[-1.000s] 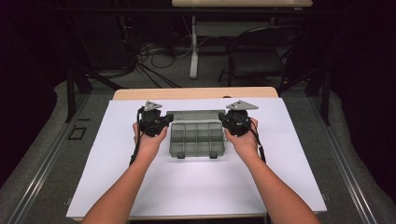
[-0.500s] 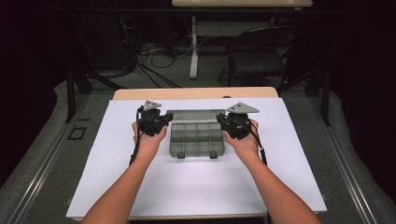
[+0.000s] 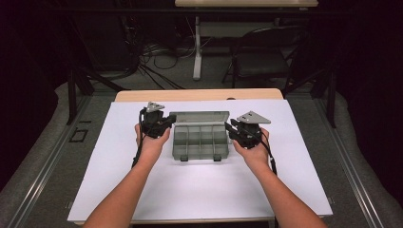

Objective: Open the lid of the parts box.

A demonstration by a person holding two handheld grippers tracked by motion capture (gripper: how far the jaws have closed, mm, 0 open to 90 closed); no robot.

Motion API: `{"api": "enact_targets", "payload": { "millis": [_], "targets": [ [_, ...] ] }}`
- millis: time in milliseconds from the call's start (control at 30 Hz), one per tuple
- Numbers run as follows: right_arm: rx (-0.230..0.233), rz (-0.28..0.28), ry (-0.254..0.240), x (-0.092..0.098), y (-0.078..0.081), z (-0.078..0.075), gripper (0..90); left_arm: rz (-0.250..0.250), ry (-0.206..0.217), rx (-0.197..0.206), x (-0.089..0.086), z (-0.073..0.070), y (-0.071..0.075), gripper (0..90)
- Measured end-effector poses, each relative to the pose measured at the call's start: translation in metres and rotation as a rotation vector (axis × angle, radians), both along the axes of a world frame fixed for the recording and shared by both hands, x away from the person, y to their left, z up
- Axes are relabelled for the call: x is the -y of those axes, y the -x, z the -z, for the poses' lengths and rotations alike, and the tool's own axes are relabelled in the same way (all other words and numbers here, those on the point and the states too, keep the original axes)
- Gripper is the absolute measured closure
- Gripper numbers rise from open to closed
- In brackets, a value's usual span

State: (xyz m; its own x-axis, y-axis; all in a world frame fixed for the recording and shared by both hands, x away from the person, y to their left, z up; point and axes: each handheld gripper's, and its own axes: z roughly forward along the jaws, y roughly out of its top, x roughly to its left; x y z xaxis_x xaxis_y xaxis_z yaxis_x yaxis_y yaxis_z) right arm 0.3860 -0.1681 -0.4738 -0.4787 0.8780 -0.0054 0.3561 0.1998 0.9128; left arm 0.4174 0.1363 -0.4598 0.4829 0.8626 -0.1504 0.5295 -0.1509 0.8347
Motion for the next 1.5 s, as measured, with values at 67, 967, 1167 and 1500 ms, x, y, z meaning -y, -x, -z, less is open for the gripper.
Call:
{"api": "enact_targets", "payload": {
  "millis": [67, 967, 1167, 1500],
  "targets": [
    [-0.007, 0.009, 0.006, 0.003, -0.002, 0.003, 69.6, -0.003, 0.003, 0.0, 0.0, 0.0, 0.0, 90.0],
    [-0.076, 0.094, 0.036, -0.002, -0.052, 0.052, 74.7, 0.0, -0.015, -0.002, 0.002, -0.001, -0.002, 90.0],
    [-0.08, 0.101, 0.035, -0.006, -0.055, 0.056, 75.8, 0.003, -0.015, -0.002, 0.003, -0.001, -0.002, 90.0],
    [-0.079, 0.118, 0.024, -0.008, -0.059, 0.057, 81.5, 0.008, -0.014, -0.002, 0.002, -0.001, -0.002, 90.0]
  ]
}}
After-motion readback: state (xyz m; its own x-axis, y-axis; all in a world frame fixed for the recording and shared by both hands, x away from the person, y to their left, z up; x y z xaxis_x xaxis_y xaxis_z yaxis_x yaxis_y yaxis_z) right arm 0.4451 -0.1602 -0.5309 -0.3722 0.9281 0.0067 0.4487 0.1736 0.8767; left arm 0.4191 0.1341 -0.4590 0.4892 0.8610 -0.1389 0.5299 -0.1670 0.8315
